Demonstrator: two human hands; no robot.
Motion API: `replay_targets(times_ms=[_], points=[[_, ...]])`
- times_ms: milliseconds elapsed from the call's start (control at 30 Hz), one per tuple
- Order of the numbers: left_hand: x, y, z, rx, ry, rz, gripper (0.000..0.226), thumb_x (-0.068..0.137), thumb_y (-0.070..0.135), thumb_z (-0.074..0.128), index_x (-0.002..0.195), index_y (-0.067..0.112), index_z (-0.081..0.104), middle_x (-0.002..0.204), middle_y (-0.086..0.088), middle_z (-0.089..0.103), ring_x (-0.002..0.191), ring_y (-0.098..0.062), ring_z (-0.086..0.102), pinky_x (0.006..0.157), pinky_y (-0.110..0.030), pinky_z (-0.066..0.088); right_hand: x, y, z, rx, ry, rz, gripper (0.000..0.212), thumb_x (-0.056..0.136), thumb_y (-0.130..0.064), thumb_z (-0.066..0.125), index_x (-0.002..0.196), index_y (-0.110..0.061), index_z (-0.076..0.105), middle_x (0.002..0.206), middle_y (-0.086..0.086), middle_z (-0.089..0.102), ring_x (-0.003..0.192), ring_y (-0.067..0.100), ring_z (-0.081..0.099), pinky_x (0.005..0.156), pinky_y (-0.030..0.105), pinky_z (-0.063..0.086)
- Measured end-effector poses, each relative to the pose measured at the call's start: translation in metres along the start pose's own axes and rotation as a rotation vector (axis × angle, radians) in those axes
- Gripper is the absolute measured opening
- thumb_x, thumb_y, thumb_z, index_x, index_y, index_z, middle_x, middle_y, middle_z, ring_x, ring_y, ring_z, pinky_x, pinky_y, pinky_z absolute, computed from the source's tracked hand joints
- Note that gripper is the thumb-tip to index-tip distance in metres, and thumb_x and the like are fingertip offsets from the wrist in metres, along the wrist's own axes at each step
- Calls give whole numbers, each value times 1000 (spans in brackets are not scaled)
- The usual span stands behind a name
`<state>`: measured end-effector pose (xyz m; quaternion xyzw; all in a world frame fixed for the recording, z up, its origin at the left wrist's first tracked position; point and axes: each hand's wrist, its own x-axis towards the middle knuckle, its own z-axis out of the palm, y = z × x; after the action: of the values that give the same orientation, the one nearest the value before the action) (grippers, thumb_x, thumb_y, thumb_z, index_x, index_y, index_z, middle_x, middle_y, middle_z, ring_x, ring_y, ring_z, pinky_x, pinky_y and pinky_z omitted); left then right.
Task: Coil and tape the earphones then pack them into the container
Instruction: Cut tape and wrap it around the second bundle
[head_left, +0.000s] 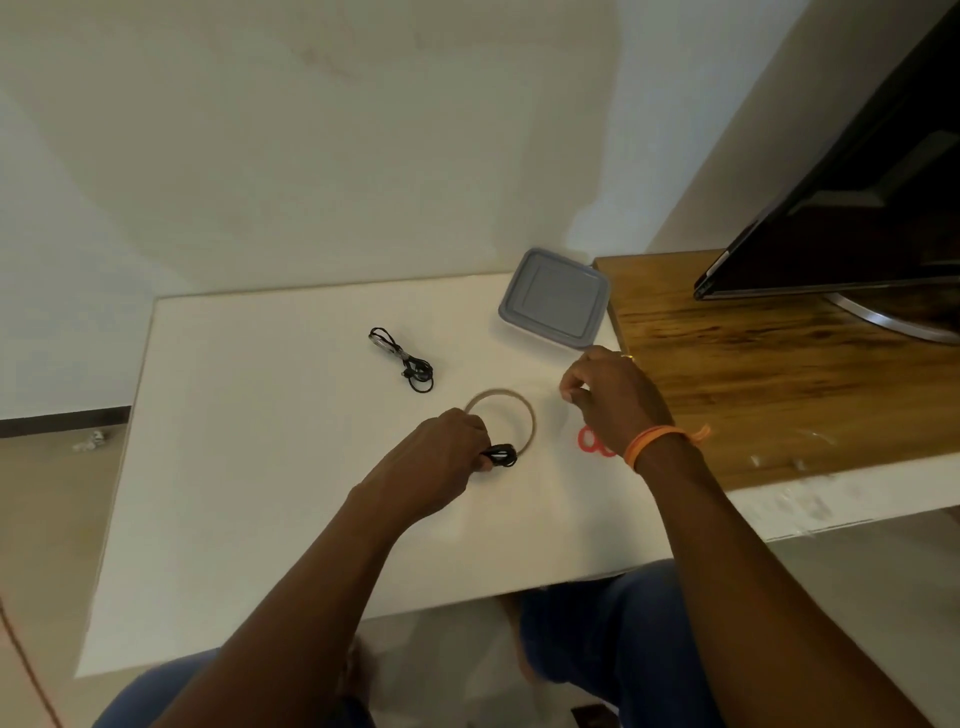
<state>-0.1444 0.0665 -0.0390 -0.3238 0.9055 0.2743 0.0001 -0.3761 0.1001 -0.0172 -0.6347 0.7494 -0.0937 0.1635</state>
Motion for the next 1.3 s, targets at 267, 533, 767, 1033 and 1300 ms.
replay_targets(times_ms=[267, 533, 767, 1033, 1300], points=[[-49, -29, 16, 219, 44, 86, 15, 97, 16, 56, 103, 18, 69, 110, 5, 64, 114, -13, 56, 120, -35, 5, -4, -24, -6, -241, -114, -127, 11, 87, -8, 67, 89, -18, 70, 93, 2, 62, 77, 18, 60, 72, 29, 54], [-68, -49, 8, 132, -24, 26, 18, 100, 16, 49, 112, 16, 64, 126, 0, 62, 141, -8, 36, 120, -32, -6, -1, -62, -18, -303, -365, -185, 10, 88, -12, 64, 92, -19, 70, 102, -1, 53, 86, 20, 59, 78, 32, 53], [-62, -27, -16, -310, 16, -127, 21, 101, 34, 48, 89, 27, 64, 83, 9, 68, 109, -1, 57, 114, -51, -22, 6, -98, -50, -93, -427, -196, 7, 83, -13, 69, 83, -8, 73, 73, -12, 62, 67, 7, 58, 64, 17, 46], [-53, 17, -27, -938, 23, 58, 22, 99, 25, 56, 97, 9, 71, 99, 9, 66, 86, -12, 64, 78, -22, 52, 22, -130, -88, 145, -627, -137, 7, 85, -13, 68, 81, -12, 73, 91, 7, 74, 80, 18, 68, 69, 28, 55], [-50, 25, -29, -1041, 120, 4, 20, 98, 24, 57, 98, 12, 73, 111, -3, 54, 87, -13, 61, 75, -18, 50, 23, -127, -108, 331, -670, -7, 13, 87, -7, 63, 78, -11, 72, 78, 1, 72, 70, 8, 66, 59, 25, 53]])
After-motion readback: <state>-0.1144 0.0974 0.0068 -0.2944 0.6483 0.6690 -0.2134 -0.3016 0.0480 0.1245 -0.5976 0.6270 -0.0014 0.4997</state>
